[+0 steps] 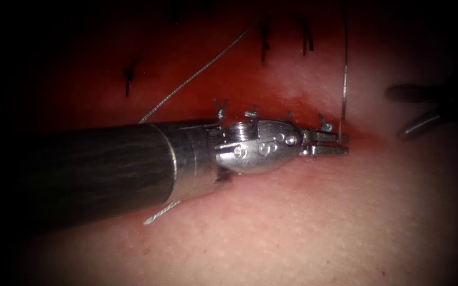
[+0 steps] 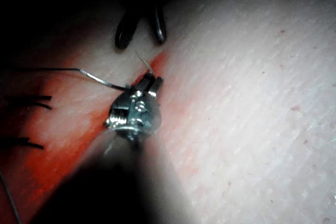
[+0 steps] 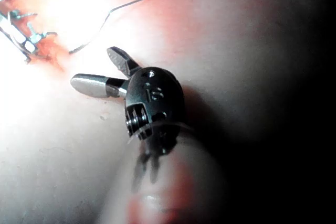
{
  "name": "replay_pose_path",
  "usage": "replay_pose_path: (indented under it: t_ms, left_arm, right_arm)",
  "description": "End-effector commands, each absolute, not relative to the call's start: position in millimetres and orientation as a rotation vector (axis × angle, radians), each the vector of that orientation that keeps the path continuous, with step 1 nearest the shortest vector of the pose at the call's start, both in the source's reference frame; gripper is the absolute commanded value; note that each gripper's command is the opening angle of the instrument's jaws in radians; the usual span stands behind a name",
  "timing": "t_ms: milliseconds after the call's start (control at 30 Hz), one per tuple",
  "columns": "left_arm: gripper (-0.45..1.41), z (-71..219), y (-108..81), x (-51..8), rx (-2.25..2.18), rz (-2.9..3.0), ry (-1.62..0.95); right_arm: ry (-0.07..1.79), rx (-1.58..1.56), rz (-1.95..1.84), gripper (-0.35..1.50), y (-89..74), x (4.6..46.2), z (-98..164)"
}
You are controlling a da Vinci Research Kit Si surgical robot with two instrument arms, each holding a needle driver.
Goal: Wound Closure
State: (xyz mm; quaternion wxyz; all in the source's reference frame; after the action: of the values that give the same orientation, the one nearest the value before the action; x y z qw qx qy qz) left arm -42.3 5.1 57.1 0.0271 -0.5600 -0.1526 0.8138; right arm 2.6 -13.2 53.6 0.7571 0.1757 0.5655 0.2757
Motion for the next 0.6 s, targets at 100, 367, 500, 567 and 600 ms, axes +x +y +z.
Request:
replay_pose_path:
  t_ms: [100,367,500,567,600]
  left_arm:
    - [-0.45,55.9,4.7,-43.1,-1.666,2.357,-0.695]
    - [-0.45,51.9,4.4,-43.3,-1.491,2.127,-0.986]
    - [-0.45,50.2,4.1,-42.6,-1.476,2.111,-1.052]
    - [-0.45,49.6,3.5,-42.2,-1.491,2.119,-1.063]
    - [-0.45,49.4,3.4,-42.1,-1.532,2.152,-1.041]
  right_arm:
    - [1.275,0.524,0.793,0.98,-13.2,3.7,52.8]
    - [1.263,0.599,0.935,0.83,-14.5,4.5,50.9]
    - [1.230,0.667,1.008,-0.03,-15.7,5.4,49.9]
    - [1.201,0.685,1.021,-0.16,-16.1,5.5,49.6]
    - [1.190,0.689,1.025,-0.21,-16.2,5.5,49.5]
